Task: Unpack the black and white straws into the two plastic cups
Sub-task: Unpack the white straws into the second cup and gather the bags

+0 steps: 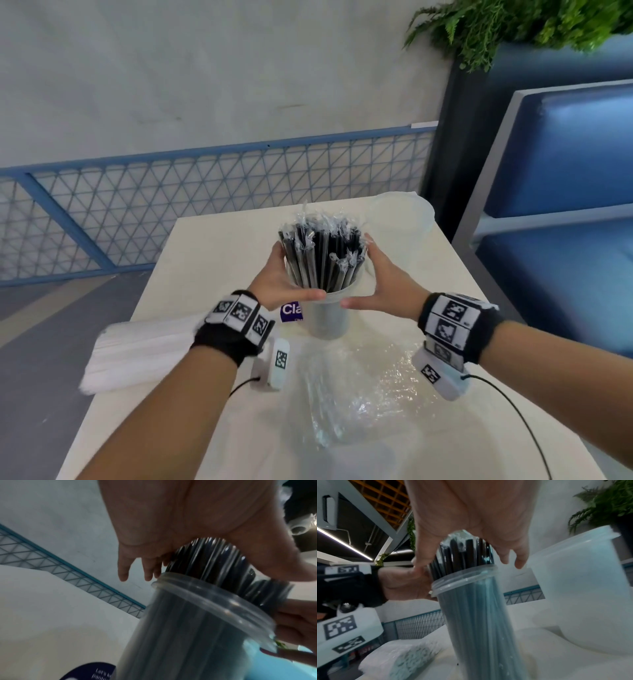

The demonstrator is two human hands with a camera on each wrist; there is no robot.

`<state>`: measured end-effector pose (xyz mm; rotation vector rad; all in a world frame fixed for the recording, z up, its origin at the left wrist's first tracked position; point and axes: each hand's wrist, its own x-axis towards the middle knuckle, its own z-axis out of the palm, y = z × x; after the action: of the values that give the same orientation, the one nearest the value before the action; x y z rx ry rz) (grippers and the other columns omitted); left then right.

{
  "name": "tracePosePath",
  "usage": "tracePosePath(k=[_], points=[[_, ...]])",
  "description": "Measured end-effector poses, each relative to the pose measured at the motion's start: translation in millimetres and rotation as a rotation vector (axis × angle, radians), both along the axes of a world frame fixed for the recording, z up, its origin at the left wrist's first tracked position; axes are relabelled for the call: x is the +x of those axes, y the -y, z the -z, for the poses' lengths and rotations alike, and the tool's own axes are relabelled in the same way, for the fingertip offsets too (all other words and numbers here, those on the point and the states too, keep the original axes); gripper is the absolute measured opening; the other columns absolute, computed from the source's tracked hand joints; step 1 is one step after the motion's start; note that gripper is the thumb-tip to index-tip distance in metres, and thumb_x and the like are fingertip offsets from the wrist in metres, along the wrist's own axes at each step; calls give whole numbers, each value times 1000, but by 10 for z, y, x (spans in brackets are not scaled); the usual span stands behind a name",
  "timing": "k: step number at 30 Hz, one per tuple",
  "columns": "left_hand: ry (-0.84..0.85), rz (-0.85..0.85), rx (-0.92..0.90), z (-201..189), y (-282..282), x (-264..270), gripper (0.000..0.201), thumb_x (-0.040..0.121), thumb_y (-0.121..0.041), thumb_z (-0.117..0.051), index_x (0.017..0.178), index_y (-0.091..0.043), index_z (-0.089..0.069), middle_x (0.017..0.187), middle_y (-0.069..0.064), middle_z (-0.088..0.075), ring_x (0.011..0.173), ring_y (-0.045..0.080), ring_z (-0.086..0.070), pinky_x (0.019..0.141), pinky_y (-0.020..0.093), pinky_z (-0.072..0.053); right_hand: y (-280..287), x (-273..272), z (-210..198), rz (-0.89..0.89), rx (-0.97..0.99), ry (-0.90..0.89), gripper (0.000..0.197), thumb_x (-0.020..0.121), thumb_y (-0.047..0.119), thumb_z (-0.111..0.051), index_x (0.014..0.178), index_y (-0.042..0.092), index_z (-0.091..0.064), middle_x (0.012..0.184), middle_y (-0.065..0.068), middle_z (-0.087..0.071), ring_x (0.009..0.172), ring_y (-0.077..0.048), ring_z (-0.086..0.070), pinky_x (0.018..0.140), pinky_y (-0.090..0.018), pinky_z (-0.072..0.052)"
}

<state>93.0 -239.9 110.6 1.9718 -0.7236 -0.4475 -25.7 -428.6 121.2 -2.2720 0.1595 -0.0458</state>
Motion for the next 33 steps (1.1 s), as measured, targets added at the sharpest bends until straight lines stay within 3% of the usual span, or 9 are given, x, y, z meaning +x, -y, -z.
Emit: tracePosePath(k=[3,7,9,15,21,24,26,29,33], points=[[-37,68,64,-106,86,194,110,54,-19,-89,140,-10,-21,134,-2,-41,127,13,-41,101,22,-35,-97,235,-24,5,79,41,125,64,35,-83,147,18,7,154,6,-18,130,1,-23,106,-13,-19],[-49,109,115,-74,147,353,132,35,-53,-88,143,-16,-22,139,-3,-45,129,10,-43,111,34,-36,-156,455,2,5,80,68,128,56,44,-84,146,25,3,145,7,-38,132,-13,-39,113,-37,-30],[-37,120,104,9,172,387,130,32,-59,-86,141,-15,-29,136,-1,-51,127,11,-47,110,39,-38,-152,525,22,21,133,86,123,55,40,-86,145,23,-5,139,7,-43,129,-16,-44,111,-40,-34],[-12,14,-52,6,214,302,99,39,-40,-85,126,-12,-49,120,4,-63,113,14,-59,101,35,-46,-239,560,93,130,150,255,80,67,31,-81,126,13,-30,118,1,-57,108,-17,-58,94,-33,-48],[33,-39,-159,-162,177,335,94,40,-34,-89,123,-11,-50,113,0,-67,108,7,-62,97,30,-48,-153,518,-55,21,309,363,58,77,12,-73,117,12,-31,112,2,-53,94,12,-55,85,-8,-44],[51,-41,-178,-190,143,345,98,40,-38,-93,124,-12,-51,117,2,-66,113,13,-60,101,42,-46,-126,513,-113,-64,295,362,53,83,12,-67,120,18,-29,109,16,-46,98,8,-52,91,-14,-45],[74,-43,-175,-172,118,332,96,42,-40,-92,125,-13,-51,117,2,-65,114,15,-59,101,44,-45,-126,506,-110,-114,288,354,52,86,16,-62,124,21,-28,115,15,-45,106,4,-50,96,-17,-43],[123,-58,-198,-182,99,275,92,46,-29,-89,127,-16,-46,117,-3,-62,113,9,-57,101,30,-43,-160,492,-41,-151,332,331,50,87,22,-56,127,29,-27,131,2,-42,123,-11,-45,107,-28,-38],[182,-7,-256,-273,105,199,86,52,-26,-86,126,-19,-42,118,-4,-56,115,7,-54,98,23,-42,-231,506,4,-122,415,356,70,82,25,-63,133,35,-16,131,4,-35,128,-14,-41,108,-30,-38]])
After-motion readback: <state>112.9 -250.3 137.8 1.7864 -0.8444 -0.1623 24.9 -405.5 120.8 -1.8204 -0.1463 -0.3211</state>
